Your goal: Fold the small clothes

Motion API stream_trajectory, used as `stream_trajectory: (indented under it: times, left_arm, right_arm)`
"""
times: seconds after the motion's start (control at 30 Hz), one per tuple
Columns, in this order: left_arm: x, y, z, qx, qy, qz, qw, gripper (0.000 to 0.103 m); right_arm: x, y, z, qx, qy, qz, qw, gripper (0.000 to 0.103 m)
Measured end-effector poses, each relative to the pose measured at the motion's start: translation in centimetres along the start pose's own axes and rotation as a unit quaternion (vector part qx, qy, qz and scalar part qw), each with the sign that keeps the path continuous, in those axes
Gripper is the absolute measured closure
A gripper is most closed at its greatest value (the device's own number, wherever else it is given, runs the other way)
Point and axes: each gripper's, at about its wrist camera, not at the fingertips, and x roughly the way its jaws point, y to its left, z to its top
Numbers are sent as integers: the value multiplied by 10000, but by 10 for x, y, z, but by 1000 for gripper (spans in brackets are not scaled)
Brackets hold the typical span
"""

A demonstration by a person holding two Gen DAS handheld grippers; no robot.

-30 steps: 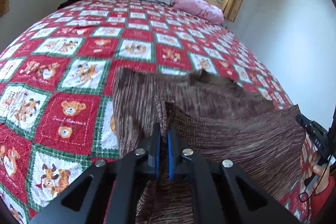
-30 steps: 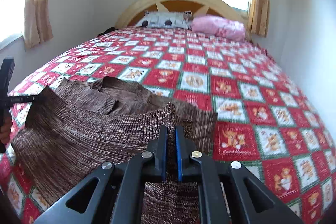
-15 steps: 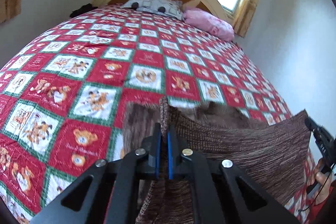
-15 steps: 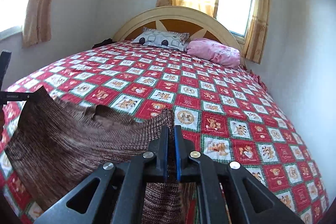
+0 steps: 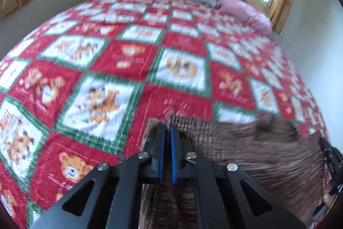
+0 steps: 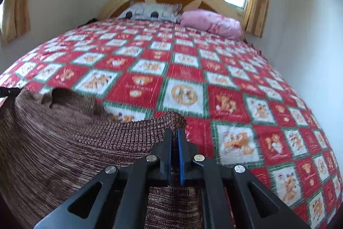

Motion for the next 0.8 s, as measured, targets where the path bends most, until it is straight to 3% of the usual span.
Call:
stream_trajectory:
  times: [0.13, 0.17, 0.2, 0.27, 0.33, 0.43, 0.5, 0.53, 0.57, 0.6, 0.7, 0.8]
  left_arm:
    - [-2, 0, 1, -15, -13, 83, 10000, 91]
    - [-3, 0, 2, -18, -1, 94, 10000, 91]
    - [-3, -1, 2, 4, 26, 115, 9999, 91]
    - [-6, -3, 5, 107, 175, 160, 9997, 88]
    - [-15, 0, 5, 127, 323, 123, 9993, 73]
    - [-52, 6, -2, 141, 103, -4, 9998, 49]
    - [-73, 2, -12, 329, -51, -16, 9994, 49]
    - [-83, -2, -19, 480, -96, -25, 9988, 49]
    - [-91, -7, -28, 608, -128, -51, 9981, 49]
    - [-96, -11, -36, 662, -127, -67, 9977, 49]
    - [-103, -22, -61, 698, 30, -178, 9974, 49]
    - [-103, -34, -84, 836, 109, -158, 9963, 49]
  right_arm:
    - [15, 2, -3, -55, 347, 6, 9994, 97]
    - [23, 2, -3, -52, 576, -36, 9983, 85]
    - [29, 2, -4, -47, 740, -84, 9972, 66]
    - [31, -3, -2, 62, 873, -251, 9958, 42]
    - [23, -15, 1, 330, 865, 11, 9957, 42]
    - [-29, -45, 0, 1004, 41, -289, 9945, 42]
    - [-71, -57, -10, 1294, -410, -524, 9894, 45]
    - [-87, -56, -17, 1265, -464, -461, 9898, 53]
    - [-99, -52, -24, 1200, -451, -287, 9913, 69]
    - [-106, -47, -30, 1146, -400, -130, 9925, 74]
    - [-120, -22, -54, 959, -97, 363, 9947, 74]
    - [-121, 6, -76, 693, 169, 523, 9961, 74]
